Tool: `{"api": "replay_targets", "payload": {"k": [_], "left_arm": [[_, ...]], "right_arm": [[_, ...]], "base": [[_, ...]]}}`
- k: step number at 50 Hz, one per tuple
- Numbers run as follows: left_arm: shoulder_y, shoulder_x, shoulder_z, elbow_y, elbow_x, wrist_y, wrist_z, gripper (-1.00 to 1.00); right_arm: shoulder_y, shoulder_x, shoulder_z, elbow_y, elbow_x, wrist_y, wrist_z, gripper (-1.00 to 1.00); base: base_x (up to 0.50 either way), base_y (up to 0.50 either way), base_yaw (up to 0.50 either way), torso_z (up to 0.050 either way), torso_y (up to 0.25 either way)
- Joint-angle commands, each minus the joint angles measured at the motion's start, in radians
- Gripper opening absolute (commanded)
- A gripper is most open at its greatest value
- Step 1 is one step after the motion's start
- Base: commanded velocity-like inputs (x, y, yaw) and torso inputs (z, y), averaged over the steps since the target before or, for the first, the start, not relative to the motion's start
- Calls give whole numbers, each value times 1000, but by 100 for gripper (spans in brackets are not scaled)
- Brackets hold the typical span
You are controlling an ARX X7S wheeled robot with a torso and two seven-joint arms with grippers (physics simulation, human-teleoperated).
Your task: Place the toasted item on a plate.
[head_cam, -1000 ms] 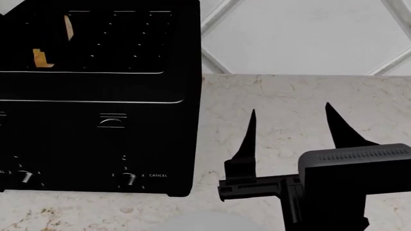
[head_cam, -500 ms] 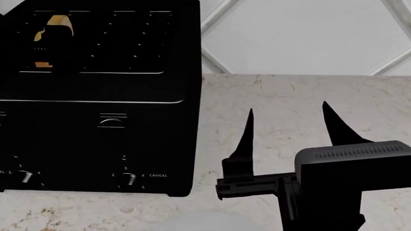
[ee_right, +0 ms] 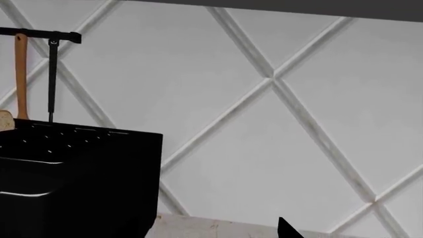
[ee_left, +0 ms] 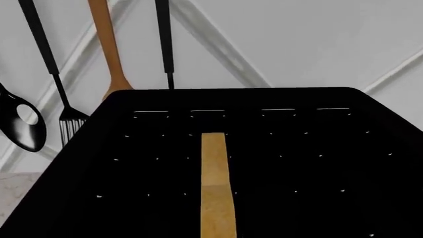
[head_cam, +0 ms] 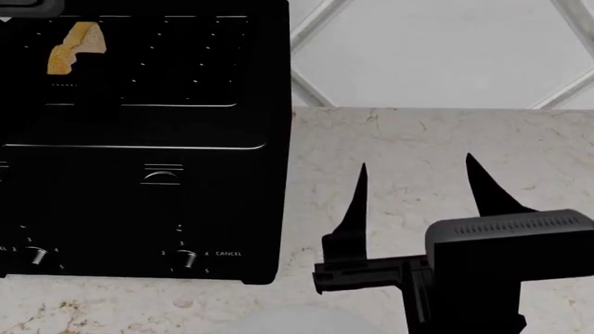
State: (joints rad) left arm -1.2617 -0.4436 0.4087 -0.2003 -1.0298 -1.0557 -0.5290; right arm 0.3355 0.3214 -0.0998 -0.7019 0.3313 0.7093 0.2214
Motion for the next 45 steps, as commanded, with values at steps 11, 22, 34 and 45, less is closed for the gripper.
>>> {"api": "replay_targets", "payload": {"k": [11,22,34,45], "left_arm": [[-10,-3,14,-1,13,20,12,-100],[-41,-4,-9,39,-17,3,-6,-100],[-82,-21,-39,89,-57,-34,-43,-100],[-131,-29,-62,111,-88,-62,-62,-100]], "right_arm": [[-9,5,5,-2,14,-8,6,100],[-9,9,4,-7,19,-4,12,100],[-14,9,-1,2,20,-19,13,100],[-9,6,-13,23,16,-36,15,100]], "base": [[0,0,0,0,0],[0,0,0,0,0],[0,0,0,0,0],[0,0,0,0,0]]}}
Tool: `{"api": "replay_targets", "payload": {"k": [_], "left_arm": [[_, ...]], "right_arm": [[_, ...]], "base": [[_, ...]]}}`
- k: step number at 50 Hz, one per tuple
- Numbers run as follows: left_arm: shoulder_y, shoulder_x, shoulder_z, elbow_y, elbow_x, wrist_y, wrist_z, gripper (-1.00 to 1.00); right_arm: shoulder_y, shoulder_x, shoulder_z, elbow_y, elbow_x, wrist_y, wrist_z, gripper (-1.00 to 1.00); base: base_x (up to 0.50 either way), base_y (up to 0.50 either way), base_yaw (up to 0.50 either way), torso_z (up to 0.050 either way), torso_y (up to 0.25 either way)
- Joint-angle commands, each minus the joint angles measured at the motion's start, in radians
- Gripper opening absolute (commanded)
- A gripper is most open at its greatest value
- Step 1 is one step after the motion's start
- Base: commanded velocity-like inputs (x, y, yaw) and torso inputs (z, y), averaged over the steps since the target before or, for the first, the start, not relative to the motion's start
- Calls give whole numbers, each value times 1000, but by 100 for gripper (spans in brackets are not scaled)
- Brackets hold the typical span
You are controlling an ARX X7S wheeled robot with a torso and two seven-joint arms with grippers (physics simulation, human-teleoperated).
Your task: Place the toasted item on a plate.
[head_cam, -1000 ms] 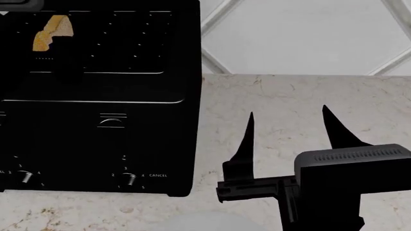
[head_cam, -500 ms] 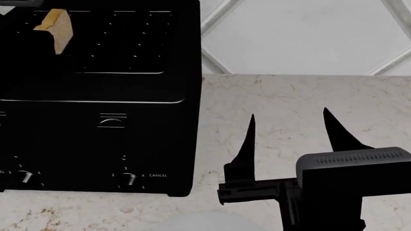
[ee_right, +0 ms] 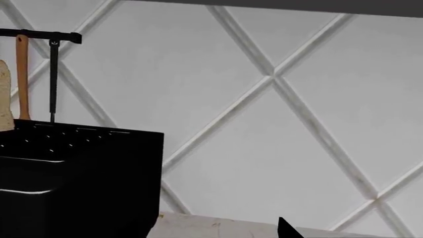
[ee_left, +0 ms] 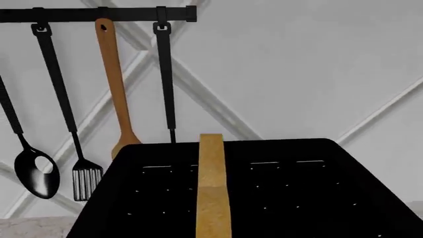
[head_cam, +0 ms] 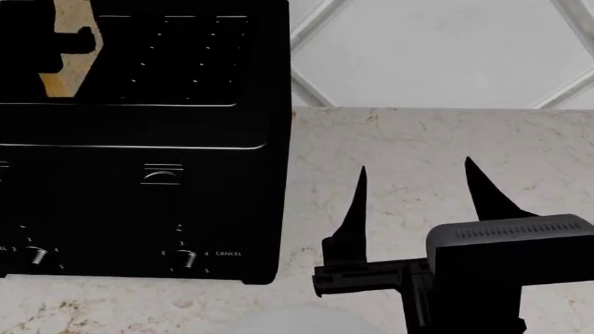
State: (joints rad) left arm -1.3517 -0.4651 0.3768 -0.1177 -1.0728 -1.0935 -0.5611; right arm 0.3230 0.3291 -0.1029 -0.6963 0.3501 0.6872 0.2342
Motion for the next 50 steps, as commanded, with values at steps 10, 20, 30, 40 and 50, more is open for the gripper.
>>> {"api": "replay_targets", "payload": {"k": [10,20,30,40,50], "left_arm": [[-36,-21,-110,143,-174,-94,-130,-100],[-46,-20,-167,187,-239,-96,-188,-100],[-26,-15,-257,303,-465,-153,-368,-100],[10,-51,-316,428,-745,-142,-589,-100],[93,-10,-329,525,-704,-94,-569,-100]], "right_arm": [[11,0,-12,15,5,-11,3,100],[4,7,-8,-2,14,-5,7,100],[-5,12,-7,0,13,-12,13,100],[9,14,-15,7,11,-12,17,100],[12,19,-10,-5,20,-4,22,100]], "base": [[0,0,0,0,2],[0,0,0,0,0],[0,0,0,0,0],[0,0,0,0,0],[0,0,0,0,0]]}}
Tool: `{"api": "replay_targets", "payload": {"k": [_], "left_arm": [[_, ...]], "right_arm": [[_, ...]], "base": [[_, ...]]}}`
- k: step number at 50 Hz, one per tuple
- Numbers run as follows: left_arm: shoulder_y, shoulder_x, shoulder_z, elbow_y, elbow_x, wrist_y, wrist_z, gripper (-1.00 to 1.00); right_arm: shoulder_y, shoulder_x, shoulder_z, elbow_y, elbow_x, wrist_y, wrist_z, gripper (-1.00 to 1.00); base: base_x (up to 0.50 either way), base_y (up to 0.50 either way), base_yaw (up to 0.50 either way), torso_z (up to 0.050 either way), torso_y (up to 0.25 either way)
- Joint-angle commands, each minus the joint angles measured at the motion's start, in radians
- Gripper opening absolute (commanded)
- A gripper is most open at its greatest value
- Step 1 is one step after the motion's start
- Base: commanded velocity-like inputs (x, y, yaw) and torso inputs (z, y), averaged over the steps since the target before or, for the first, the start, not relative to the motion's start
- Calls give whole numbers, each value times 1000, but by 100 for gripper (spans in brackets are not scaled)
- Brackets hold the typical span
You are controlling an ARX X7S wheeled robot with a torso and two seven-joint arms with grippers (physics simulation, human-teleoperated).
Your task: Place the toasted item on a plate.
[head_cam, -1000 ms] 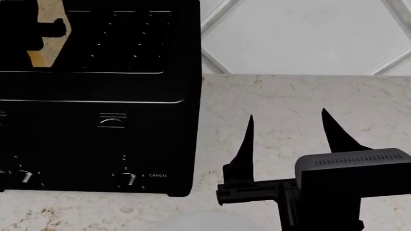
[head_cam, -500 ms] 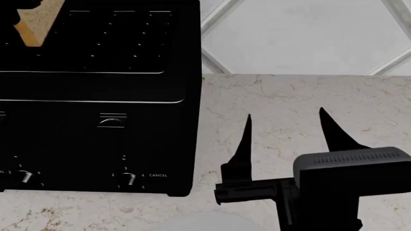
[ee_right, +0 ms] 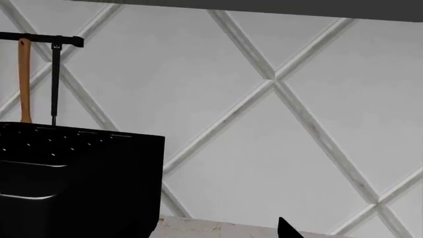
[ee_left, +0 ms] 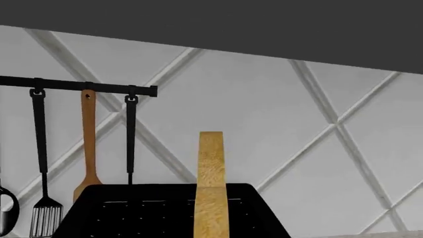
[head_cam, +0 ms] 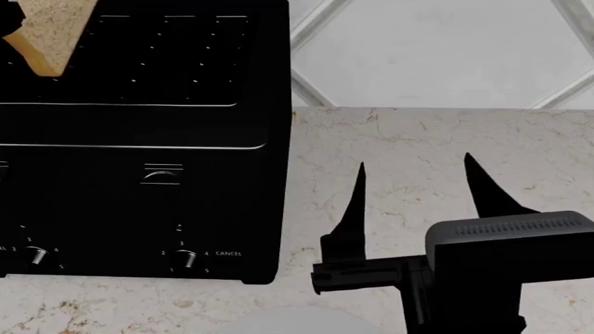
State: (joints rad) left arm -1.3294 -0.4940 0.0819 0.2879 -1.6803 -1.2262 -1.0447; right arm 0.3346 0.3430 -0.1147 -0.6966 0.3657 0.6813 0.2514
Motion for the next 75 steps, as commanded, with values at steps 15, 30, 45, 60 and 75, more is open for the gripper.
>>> {"api": "replay_targets", "payload": {"k": [15,30,45,60,75], "left_arm": [[56,8,16,338,-410,178,-379,-100],[61,-12,110,537,-499,401,-521,-100],[-123,-206,348,759,-614,861,-526,-100],[184,-11,84,759,-746,592,-525,-100],[394,54,-8,759,-786,418,-525,-100]], "right_arm": [[3,11,4,-2,8,0,11,100],[-9,37,36,-70,23,67,50,100],[6,72,67,-168,59,186,88,100],[32,98,99,-241,103,303,125,100],[20,99,131,-218,116,268,117,100]], "base": [[0,0,0,0,0],[0,0,0,0,0],[0,0,0,0,1],[0,0,0,0,0],[0,0,0,0,0]]}}
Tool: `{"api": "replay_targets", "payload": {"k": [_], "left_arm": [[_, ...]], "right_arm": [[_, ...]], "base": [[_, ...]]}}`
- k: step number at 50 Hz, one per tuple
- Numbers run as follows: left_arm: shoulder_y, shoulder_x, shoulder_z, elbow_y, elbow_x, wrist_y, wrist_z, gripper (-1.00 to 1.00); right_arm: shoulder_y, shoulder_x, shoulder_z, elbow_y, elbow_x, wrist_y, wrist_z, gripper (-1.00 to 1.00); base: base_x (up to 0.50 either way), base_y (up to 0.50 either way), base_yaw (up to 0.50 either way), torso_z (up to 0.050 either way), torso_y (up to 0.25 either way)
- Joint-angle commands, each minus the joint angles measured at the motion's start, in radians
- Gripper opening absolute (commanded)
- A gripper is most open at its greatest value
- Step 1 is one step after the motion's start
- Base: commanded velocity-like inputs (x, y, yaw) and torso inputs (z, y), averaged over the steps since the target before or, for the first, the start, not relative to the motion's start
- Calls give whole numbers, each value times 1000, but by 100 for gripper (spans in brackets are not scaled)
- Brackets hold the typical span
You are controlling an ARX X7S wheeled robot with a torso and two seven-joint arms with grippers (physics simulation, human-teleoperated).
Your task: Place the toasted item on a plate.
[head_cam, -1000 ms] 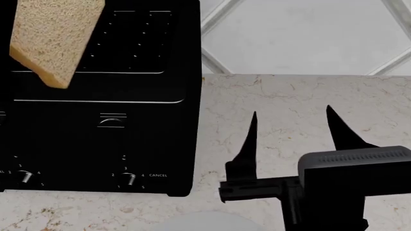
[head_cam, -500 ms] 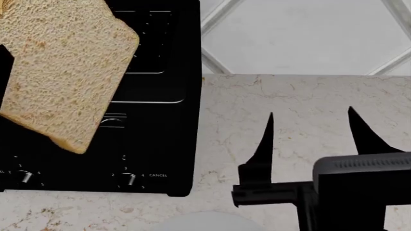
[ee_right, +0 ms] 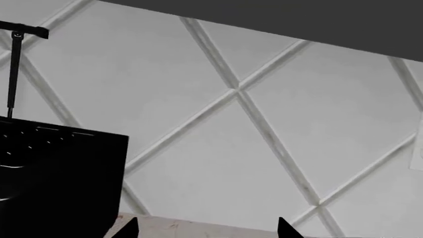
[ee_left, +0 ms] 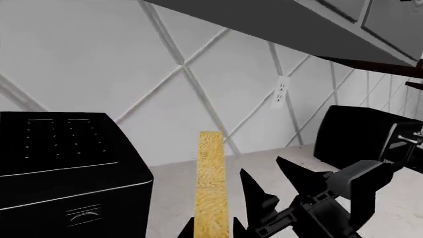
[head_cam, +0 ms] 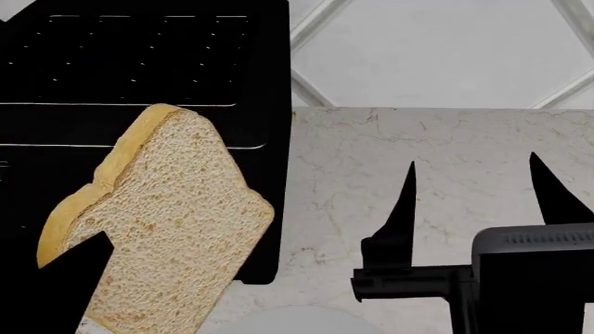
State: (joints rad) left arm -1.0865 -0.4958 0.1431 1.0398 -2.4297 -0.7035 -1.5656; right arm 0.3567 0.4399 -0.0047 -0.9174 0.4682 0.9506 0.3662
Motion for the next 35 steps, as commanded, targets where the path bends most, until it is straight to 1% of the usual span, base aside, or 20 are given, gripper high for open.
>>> {"api": "replay_targets", "payload": {"k": [1,5,8,11,14,15,22,23,26,29,32,35], "left_arm": [[160,60,-73,7,-43,-110,-4,-100],[194,72,-83,7,-46,-130,-4,-100],[189,66,-86,7,-53,-112,-4,-100],[227,81,-85,7,-61,-147,-4,-100],[220,78,-86,7,-67,-125,-5,-100],[225,95,-84,7,-67,-121,-5,-100],[274,140,-72,7,-32,-155,-4,-100],[288,159,-72,7,-26,-156,-4,-100],[303,164,-65,7,11,-120,-4,-100],[340,174,-62,7,27,-134,-4,-100],[359,207,-50,7,47,-130,-5,-100],[425,252,-47,7,78,-149,-5,-100]], "right_arm": [[-3,2,21,3,15,-2,3,100],[-5,4,20,3,15,1,7,100],[-6,6,24,0,19,2,8,100],[-17,9,30,-3,19,-5,9,100],[-28,11,31,-2,16,-13,11,100],[-29,11,33,-3,17,-12,12,100],[-27,17,46,-16,33,2,17,100],[-31,18,44,-14,29,-2,18,100],[-42,18,36,-4,19,-17,20,100],[-41,19,37,-4,23,-17,20,100],[-43,19,33,2,20,-26,20,100],[-56,19,28,12,11,-46,19,100]], "base": [[0,0,0,0,0],[0,0,0,0,0],[0,0,0,0,0],[0,0,0,0,0],[0,0,0,0,0],[0,0,0,0,0],[0,0,0,0,0],[0,0,0,0,0],[0,0,0,0,0],[0,0,0,0,0],[0,0,0,0,0],[0,0,0,0,0]]}}
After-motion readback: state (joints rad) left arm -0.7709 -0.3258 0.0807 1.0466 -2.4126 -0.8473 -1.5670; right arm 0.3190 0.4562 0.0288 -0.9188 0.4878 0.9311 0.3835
